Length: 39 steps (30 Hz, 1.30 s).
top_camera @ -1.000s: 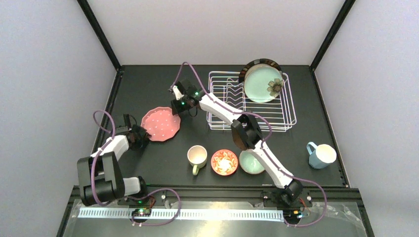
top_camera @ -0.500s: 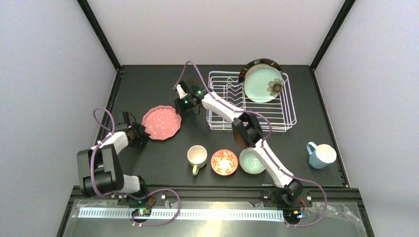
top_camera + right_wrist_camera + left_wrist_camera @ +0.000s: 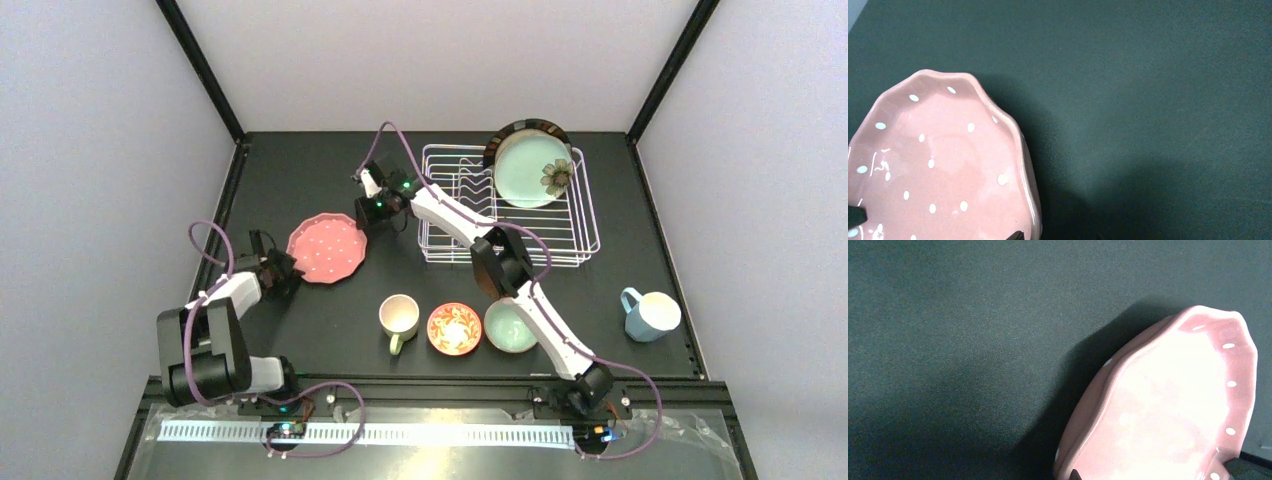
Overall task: Load the mixed dishes into the dish rack
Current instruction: Grab the plate from the center of the board, then pass from the left arm to the right
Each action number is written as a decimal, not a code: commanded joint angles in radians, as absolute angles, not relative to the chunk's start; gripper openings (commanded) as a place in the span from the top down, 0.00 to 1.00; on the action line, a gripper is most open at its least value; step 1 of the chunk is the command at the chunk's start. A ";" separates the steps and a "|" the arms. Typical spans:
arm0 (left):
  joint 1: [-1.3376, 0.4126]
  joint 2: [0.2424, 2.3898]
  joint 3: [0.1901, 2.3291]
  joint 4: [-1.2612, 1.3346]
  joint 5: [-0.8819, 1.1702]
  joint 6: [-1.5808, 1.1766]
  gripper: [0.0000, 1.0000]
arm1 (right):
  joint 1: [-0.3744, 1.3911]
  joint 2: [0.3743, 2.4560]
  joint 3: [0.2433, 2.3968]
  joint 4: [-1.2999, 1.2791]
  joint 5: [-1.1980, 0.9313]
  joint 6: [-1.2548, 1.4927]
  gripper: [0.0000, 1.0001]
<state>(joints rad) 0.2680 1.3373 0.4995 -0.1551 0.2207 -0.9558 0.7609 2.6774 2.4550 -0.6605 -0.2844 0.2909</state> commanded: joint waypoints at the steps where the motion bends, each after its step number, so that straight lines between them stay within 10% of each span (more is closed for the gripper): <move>1: 0.265 1.301 0.486 -0.113 0.237 -0.976 0.99 | 0.736 2.670 2.470 -0.658 -0.338 0.319 0.16; 39: 0.281 1.224 0.480 0.082 0.486 -1.063 0.99 | 0.736 2.636 2.391 -0.553 -0.753 0.411 0.02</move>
<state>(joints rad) 0.2741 1.2705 0.4568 -0.0738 0.3557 -1.0367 0.7326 2.6770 2.4039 -0.5892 -0.6804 0.3805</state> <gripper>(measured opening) 0.063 0.979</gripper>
